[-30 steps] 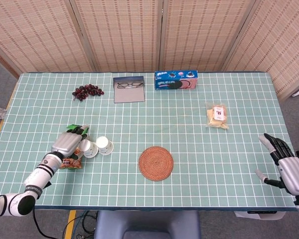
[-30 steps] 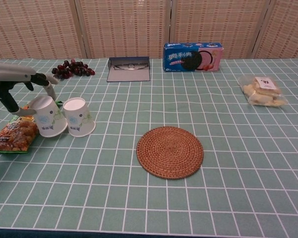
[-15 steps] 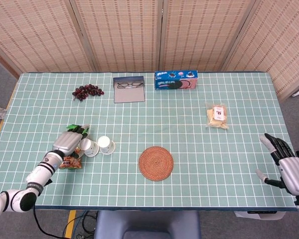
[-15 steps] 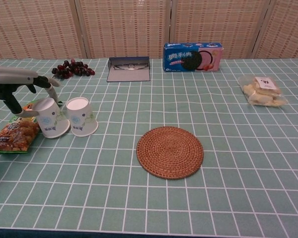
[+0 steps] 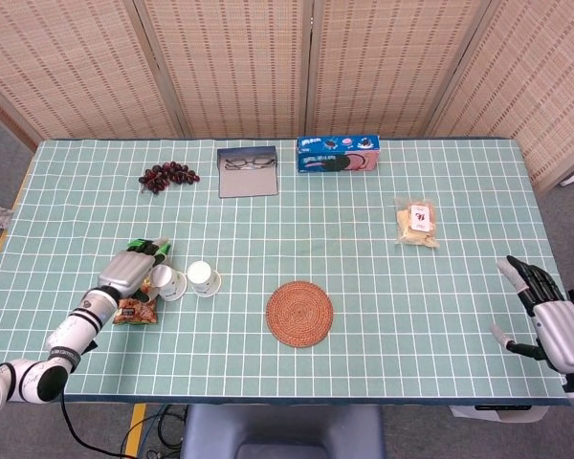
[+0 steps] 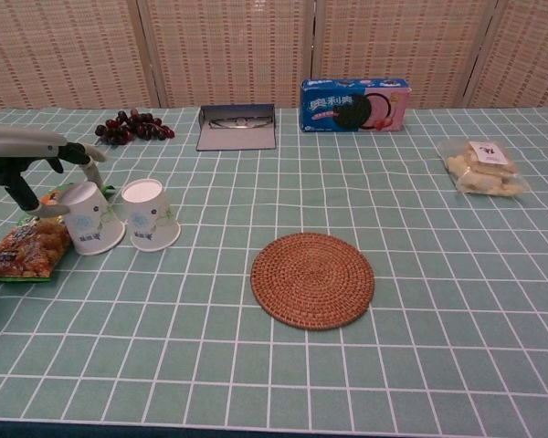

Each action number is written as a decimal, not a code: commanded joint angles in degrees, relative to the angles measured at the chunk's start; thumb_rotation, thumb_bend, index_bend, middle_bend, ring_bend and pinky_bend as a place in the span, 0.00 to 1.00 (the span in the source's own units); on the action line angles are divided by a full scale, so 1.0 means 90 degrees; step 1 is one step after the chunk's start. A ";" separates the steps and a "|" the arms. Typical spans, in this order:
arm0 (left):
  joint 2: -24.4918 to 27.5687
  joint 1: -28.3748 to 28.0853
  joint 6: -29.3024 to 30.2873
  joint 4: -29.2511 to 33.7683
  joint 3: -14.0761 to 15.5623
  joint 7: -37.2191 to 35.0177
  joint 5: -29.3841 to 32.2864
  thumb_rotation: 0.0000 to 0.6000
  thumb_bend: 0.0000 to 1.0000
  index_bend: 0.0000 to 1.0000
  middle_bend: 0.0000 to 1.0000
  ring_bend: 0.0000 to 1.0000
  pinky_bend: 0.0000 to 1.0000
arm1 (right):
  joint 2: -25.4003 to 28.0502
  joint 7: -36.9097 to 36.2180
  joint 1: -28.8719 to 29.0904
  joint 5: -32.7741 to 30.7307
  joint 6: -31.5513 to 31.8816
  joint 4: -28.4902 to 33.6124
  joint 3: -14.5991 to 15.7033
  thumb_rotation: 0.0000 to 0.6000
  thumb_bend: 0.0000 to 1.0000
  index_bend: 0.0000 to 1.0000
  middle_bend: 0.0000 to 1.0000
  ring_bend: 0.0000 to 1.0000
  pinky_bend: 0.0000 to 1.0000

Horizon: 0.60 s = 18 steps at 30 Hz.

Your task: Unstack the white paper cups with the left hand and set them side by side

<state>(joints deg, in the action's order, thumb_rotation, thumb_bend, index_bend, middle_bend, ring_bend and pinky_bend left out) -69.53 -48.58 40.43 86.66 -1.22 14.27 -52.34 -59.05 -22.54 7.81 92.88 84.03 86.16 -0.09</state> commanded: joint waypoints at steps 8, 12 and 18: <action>0.0044 0.0030 -0.0088 -0.0029 -0.0038 -0.0100 -0.0051 1.00 0.41 0.22 0.00 0.00 0.13 | -0.0011 -0.0023 0.0032 -0.0064 -0.0082 -0.0026 -0.0026 1.00 0.25 0.00 0.00 0.00 0.00; 0.0114 0.0012 -0.0009 0.0107 -0.0040 0.0037 0.0032 1.00 0.41 0.16 0.00 0.00 0.13 | -0.0005 -0.0049 0.0029 -0.0071 -0.0072 -0.0030 -0.0035 1.00 0.25 0.00 0.00 0.00 0.00; 0.0286 -0.0036 0.0159 0.0426 -0.0029 0.0332 0.0212 1.00 0.41 0.14 0.00 0.00 0.13 | 0.0010 -0.0088 0.0012 -0.0034 -0.0019 -0.0037 -0.0029 1.00 0.25 0.00 0.00 0.00 0.00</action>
<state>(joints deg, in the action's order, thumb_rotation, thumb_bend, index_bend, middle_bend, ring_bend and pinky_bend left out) -67.49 -48.75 41.40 89.79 -1.54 16.59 -50.93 -58.97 -23.32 7.93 92.58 83.86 85.83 -0.35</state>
